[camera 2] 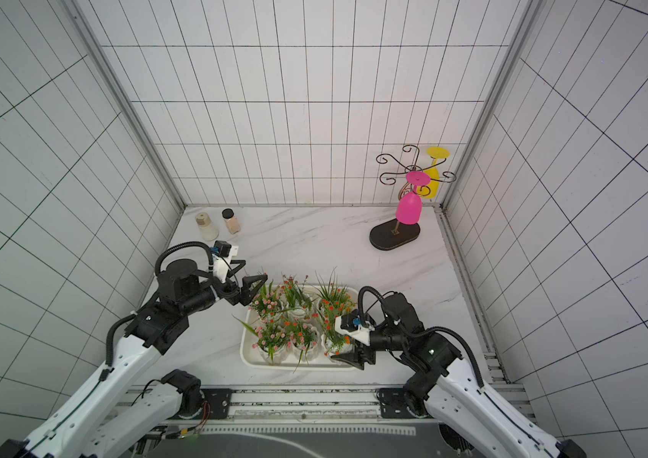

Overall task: Put the potted gypsophila into the storage box
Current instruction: Place the baby's breath potted plant at the storage box.

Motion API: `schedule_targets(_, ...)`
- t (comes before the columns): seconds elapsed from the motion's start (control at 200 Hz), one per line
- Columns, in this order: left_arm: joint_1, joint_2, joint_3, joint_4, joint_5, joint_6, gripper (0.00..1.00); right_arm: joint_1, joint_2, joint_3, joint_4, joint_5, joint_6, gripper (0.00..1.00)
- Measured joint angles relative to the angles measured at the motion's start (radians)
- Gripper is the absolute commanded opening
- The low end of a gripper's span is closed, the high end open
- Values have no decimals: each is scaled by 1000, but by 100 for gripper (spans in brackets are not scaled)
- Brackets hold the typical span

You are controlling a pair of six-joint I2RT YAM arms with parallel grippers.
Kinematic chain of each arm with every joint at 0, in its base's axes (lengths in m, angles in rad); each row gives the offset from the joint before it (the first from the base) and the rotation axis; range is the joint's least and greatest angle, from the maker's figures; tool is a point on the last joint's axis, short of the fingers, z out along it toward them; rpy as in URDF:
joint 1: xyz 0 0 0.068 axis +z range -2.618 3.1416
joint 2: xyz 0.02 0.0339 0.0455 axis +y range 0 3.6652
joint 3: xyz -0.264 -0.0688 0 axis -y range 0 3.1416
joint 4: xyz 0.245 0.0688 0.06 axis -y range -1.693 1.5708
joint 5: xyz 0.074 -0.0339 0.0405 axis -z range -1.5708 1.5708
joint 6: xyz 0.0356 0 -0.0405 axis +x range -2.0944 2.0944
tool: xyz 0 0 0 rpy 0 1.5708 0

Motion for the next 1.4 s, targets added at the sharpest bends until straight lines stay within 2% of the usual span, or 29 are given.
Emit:
schedule_targets(0.73, 0, -21, -7, 3, 6, 0, 97, -3, 172, -24, 92, 29, -65, 75)
schedule_targets(0.884, 0, -22, -7, 3, 6, 0, 97, -6, 196, -35, 113, 41, -74, 79)
schedule_targets(1.189, 0, -22, -8, 3, 10, 0, 97, -6, 312, -39, 140, 49, -109, 80)
schedule_targets(1.294, 0, -22, -8, 3, 10, 0, 97, -6, 341, -39, 145, 49, -119, 83)
schedule_targets(1.399, 0, -24, -7, 3, 10, 0, 97, -6, 358, -39, 149, 51, -129, 92)
